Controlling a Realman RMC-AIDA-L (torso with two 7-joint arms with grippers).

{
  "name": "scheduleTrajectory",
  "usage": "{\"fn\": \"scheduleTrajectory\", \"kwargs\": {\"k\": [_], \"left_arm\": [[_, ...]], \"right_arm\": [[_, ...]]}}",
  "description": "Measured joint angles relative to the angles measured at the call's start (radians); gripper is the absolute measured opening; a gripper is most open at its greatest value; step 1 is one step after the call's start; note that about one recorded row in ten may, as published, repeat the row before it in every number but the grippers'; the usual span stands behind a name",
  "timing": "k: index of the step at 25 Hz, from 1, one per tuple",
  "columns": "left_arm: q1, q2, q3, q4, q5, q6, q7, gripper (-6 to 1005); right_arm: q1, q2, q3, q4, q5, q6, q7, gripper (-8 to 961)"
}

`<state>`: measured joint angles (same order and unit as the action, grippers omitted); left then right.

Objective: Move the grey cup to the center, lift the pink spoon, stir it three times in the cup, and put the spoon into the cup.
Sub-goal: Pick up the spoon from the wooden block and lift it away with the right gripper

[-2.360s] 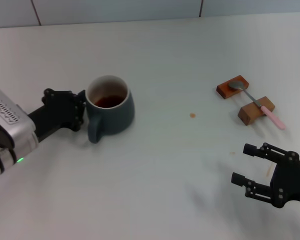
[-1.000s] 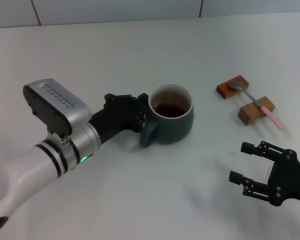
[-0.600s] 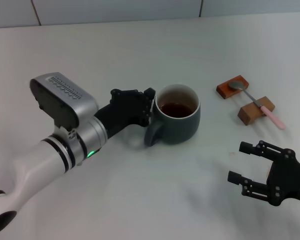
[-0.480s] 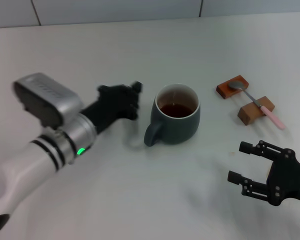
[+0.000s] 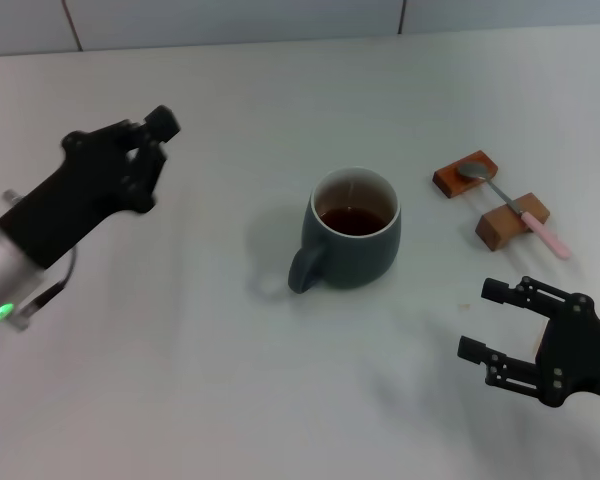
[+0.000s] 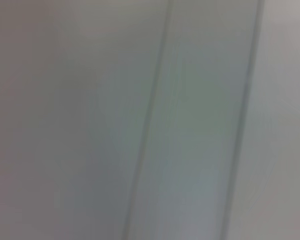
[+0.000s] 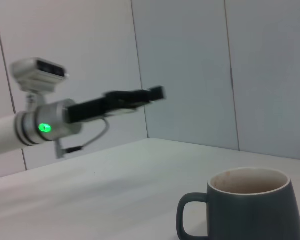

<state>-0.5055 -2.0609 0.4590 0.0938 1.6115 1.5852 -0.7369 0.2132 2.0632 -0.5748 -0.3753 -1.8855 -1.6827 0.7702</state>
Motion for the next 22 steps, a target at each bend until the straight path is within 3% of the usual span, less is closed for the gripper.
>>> {"fn": "scheduleTrajectory", "kwargs": {"k": [1,5,11,16,22], "left_arm": [[0.000,0.000,0.000,0.000,0.000,0.000,0.000,59],[0.105,0.001,0.101,0.098,0.000,0.135,-0.047,62],[0.161,0.001,0.232,0.132,-0.001,0.172,-0.042,65],[0.174,-0.003,0.369,0.141,-0.001,0.080,0.022,68],[0.175,-0.006,0.419,0.137,-0.001,-0.014,0.066,71]], "right_arm": [[0.000,0.000,0.000,0.000,0.000,0.000,0.000,752],[0.000,-0.001,0.006,0.000,0.000,0.003,0.002,752],[0.000,-0.002,0.012,0.001,0.000,0.007,0.004,751],[-0.002,-0.004,0.025,0.001,0.000,0.009,0.008,751],[-0.001,-0.004,0.029,0.001,0.000,0.011,0.008,752]]}}
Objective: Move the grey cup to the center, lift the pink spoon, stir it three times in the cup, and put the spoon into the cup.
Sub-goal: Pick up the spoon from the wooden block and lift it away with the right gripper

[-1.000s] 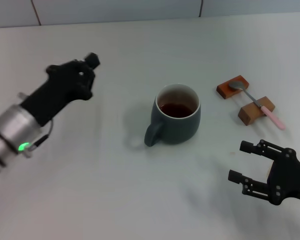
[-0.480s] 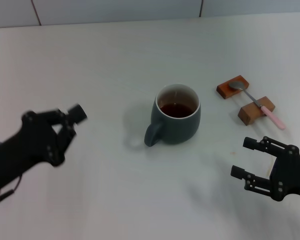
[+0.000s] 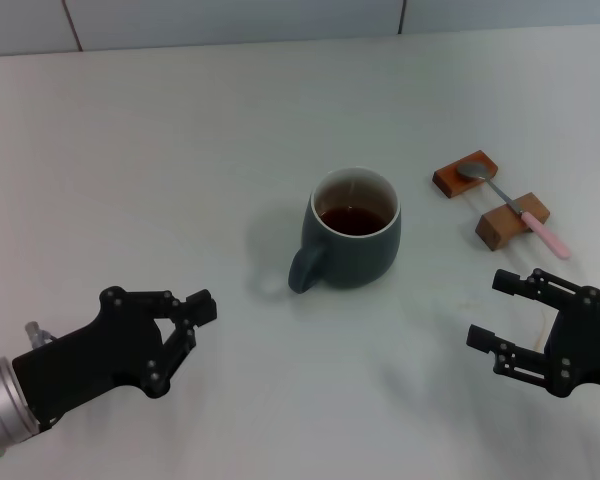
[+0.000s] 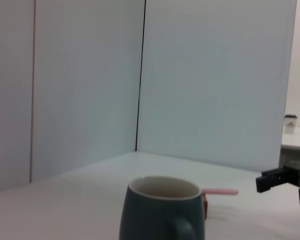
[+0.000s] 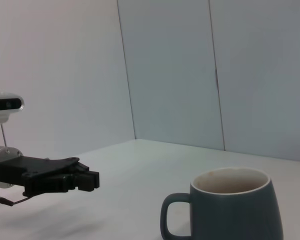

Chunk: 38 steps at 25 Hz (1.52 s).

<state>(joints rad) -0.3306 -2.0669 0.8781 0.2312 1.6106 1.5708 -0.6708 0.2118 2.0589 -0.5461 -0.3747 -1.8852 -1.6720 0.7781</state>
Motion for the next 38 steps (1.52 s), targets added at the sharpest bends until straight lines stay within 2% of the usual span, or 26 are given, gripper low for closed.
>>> {"fn": "scheduleTrajectory", "kwargs": {"k": [7,18,20,32,35,36,37,38], "left_arm": [[-0.010,-0.004,0.003,-0.008,-0.008,-0.085,-0.004,75],[-0.015,-0.004,0.006,-0.007,-0.002,-0.087,0.004,509],[-0.015,-0.004,0.006,-0.008,-0.002,-0.086,0.008,749],[-0.012,-0.005,0.021,-0.009,0.000,-0.081,0.039,842],[-0.008,-0.004,0.021,-0.009,-0.001,-0.070,0.039,842],[-0.006,-0.004,0.019,-0.009,-0.006,-0.063,0.039,842],[-0.006,-0.004,0.019,-0.009,-0.006,-0.063,0.039,842],[-0.005,-0.004,0.014,-0.009,-0.008,-0.058,0.039,842]], "right_arm": [[0.001,0.003,0.000,0.000,0.000,0.024,0.002,752],[0.001,0.004,0.000,0.012,0.000,0.026,0.003,751],[0.001,0.004,0.000,0.013,0.000,0.026,0.003,751],[-0.005,0.006,0.015,0.055,0.000,0.017,0.010,752],[-0.006,0.003,0.069,0.083,0.001,-0.035,0.070,752],[-0.006,0.001,0.130,0.099,0.001,-0.093,0.169,752],[-0.006,0.001,0.130,0.099,0.001,-0.093,0.169,752],[-0.009,0.000,0.201,0.114,0.001,-0.140,0.289,751]]}}
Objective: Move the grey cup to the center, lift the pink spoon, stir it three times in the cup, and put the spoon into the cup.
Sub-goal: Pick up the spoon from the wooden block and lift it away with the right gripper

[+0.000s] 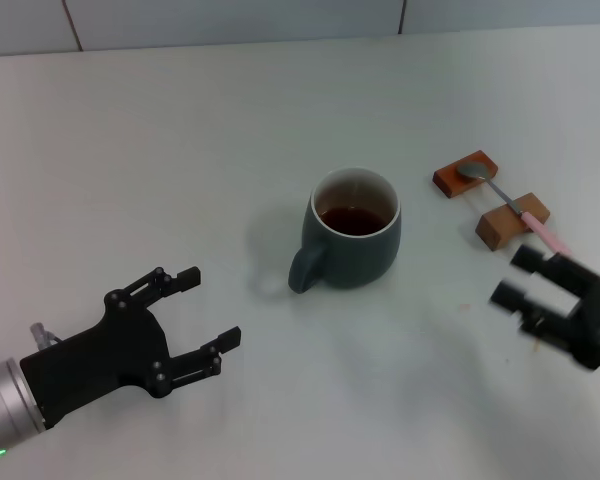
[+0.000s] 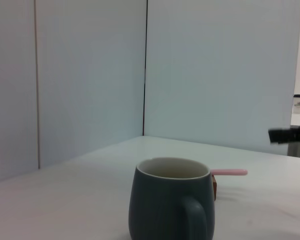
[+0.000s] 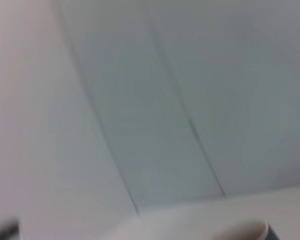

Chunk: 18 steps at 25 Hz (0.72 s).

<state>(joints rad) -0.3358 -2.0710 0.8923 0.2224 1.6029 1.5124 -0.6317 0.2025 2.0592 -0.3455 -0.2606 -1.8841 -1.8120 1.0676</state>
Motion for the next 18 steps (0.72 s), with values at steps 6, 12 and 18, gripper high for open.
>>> {"fn": "scheduleTrajectory", "kwargs": {"k": [6,12,18], "left_arm": [[0.000,0.001,-0.003,0.006,-0.001,0.002,0.000,842],[-0.001,0.002,-0.004,0.010,-0.002,0.004,0.000,842],[-0.001,0.002,-0.008,0.011,-0.006,0.007,0.001,842]], "right_arm": [[-0.025,-0.003,0.176,0.065,0.001,-0.017,0.385,751],[-0.048,0.001,0.240,0.081,0.001,0.027,0.760,752],[-0.069,-0.001,0.257,0.074,0.001,0.111,0.949,751]]}}
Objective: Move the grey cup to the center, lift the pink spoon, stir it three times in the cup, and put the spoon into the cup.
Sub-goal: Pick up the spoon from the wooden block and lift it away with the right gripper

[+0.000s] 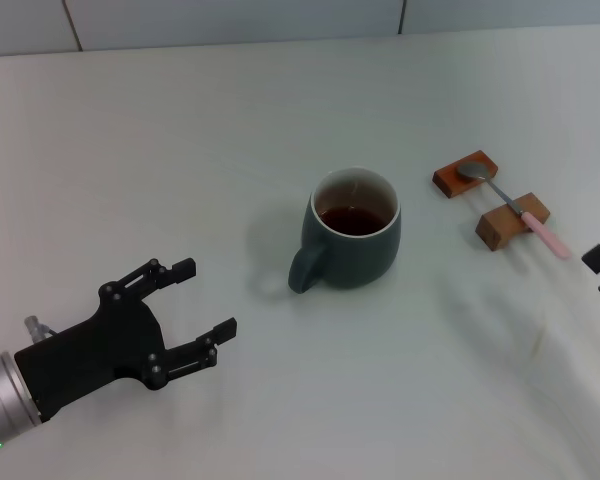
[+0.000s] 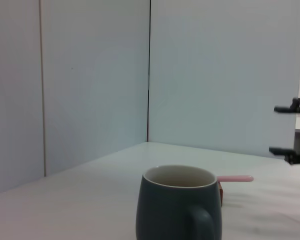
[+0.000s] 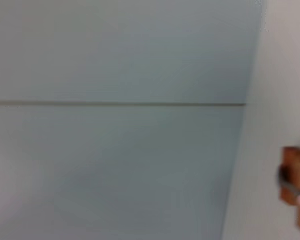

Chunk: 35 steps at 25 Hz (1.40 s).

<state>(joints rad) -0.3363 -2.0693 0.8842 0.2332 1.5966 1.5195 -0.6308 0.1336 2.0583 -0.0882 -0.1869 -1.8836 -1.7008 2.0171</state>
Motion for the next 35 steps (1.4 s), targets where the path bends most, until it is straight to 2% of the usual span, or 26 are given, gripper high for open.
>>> {"fn": "scheduleTrajectory", "kwargs": {"k": [7,13,35], "left_arm": [[0.002,0.000,-0.014,0.000,-0.001,0.001,0.001,842],[0.000,-0.001,-0.021,0.000,-0.001,0.001,0.001,842],[0.001,-0.002,-0.024,0.000,-0.010,-0.004,0.002,842]], "right_arm": [[-0.001,-0.010,0.004,-0.005,-0.007,0.107,0.068,752],[0.014,-0.014,-0.002,0.000,-0.013,0.147,0.076,752],[0.091,-0.001,-0.002,0.004,-0.065,0.278,0.071,751]]}}
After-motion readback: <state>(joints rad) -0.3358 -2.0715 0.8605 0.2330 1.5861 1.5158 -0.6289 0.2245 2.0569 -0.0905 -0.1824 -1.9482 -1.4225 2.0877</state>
